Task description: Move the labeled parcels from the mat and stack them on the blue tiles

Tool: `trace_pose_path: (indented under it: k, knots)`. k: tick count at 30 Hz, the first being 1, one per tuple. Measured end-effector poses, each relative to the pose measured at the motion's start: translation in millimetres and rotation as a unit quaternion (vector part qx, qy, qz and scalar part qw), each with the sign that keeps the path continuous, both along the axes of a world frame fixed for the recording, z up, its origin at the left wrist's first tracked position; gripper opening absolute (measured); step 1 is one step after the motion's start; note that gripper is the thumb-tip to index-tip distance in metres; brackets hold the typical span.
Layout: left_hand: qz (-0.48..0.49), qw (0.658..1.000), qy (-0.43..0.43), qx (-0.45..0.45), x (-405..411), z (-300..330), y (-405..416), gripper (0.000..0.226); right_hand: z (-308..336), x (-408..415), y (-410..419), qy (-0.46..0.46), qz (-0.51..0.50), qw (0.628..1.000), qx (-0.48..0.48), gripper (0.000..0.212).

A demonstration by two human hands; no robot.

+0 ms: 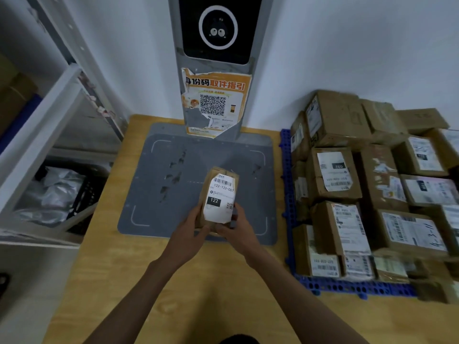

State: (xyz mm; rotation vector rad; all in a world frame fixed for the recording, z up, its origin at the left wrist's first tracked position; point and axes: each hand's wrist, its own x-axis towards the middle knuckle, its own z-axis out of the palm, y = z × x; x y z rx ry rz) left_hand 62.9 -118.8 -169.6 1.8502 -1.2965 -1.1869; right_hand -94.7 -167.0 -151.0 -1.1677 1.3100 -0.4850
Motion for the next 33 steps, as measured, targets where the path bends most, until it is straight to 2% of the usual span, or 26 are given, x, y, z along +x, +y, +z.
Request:
trace_pose_path:
  k: [6, 12, 22, 33]
  knots:
    - [-0.013, 0.999, 0.006, -0.036, -35.0, 26.1, 13.3, 0.06, 26.5, -36.8, 14.8, 0.004, -0.001, 0.999, -0.047, 0.057]
    - [-0.005, 0.998, -0.004, -0.064, -79.9, 54.6, 33.7, 0.056, 53.4, -85.6, 35.3, -0.001, 0.033, 0.993, -0.109, 0.06]
    - [0.005, 0.996, -0.034, -0.086, -154.4, 99.1, 69.4, 0.056, 93.9, -170.0, 68.9, -0.026, 0.054, 0.986, -0.157, 0.064]
    - [-0.044, 0.988, -0.033, -0.143, -193.4, 131.1, 58.7, 0.059, 137.1, -216.4, 76.6, -0.021, 0.025, 0.979, -0.201, 0.068]
